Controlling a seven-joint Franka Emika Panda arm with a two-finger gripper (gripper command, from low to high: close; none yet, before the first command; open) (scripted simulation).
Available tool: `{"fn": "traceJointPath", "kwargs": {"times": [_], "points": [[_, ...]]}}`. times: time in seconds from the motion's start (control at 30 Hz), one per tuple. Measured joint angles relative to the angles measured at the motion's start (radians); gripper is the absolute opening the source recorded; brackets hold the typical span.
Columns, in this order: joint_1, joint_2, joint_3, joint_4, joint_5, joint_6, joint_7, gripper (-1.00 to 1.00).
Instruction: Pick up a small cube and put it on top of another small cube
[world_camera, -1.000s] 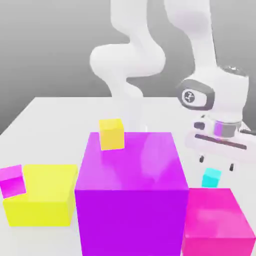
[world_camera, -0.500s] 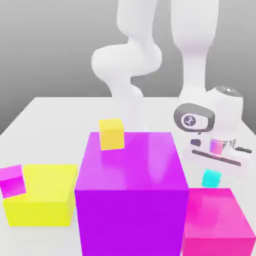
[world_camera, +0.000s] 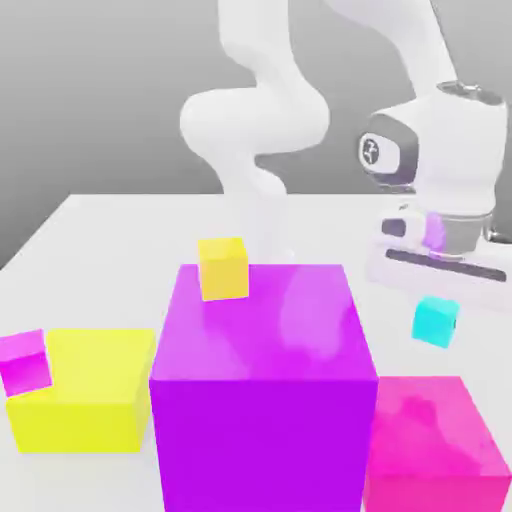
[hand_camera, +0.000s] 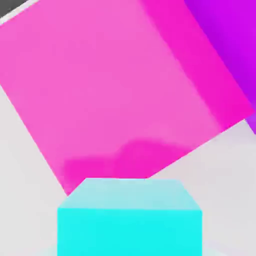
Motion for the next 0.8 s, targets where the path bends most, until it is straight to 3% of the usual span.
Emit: {"fn": "traceJointPath", "kwargs": {"times": [0.17, 0.5, 0.63, 0.67, 0.8], "points": [[-0.074, -0.137, -0.133, 0.063, -0.005, -0.201, -0.175, -1.00], [-0.251, -0.419, -0.361, 0.129, -0.124, -0.615, -0.434, -1.00], [-0.273, -0.391, -0.370, 0.031, -0.145, -0.506, -0.440, -1.00], [-0.275, -0.380, -0.370, 0.009, -0.145, -0.474, -0.441, 1.00], [-0.275, -0.380, -0.370, 0.009, -0.145, -0.474, -0.441, 1.00]]}}
